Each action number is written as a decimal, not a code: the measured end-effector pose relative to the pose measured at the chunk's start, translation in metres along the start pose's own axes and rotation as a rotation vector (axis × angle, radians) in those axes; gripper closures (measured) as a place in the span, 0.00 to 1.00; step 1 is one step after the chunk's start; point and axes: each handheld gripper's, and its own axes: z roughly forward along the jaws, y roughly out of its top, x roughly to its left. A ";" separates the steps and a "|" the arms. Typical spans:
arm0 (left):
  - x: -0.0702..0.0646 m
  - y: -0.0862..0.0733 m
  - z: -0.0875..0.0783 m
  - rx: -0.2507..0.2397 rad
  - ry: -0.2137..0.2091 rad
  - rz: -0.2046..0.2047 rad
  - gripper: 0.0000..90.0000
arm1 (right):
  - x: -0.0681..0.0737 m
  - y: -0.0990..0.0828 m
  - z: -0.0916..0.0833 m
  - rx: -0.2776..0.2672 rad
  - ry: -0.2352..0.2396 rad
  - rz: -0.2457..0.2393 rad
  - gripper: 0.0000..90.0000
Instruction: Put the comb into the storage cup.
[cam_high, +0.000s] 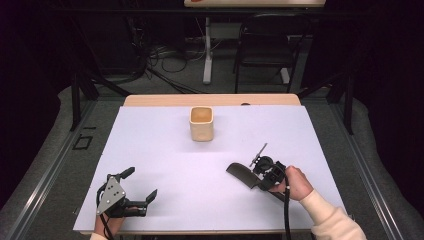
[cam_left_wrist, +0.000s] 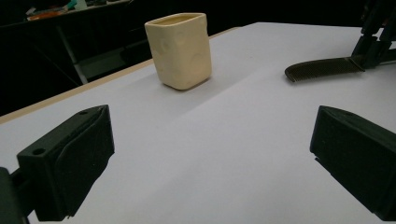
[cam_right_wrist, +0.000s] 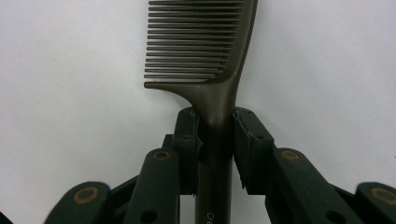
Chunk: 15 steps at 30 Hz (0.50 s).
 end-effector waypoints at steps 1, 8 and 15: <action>0.000 0.000 0.000 0.000 0.000 0.000 0.00 | 0.000 0.000 0.000 0.000 0.000 0.000 0.80; 0.000 0.000 0.000 0.002 0.000 0.001 0.00 | 0.001 -0.001 -0.007 -0.026 0.005 0.013 0.80; 0.000 0.000 0.001 0.003 -0.003 0.002 0.00 | -0.001 -0.004 -0.014 -0.068 0.008 0.026 0.80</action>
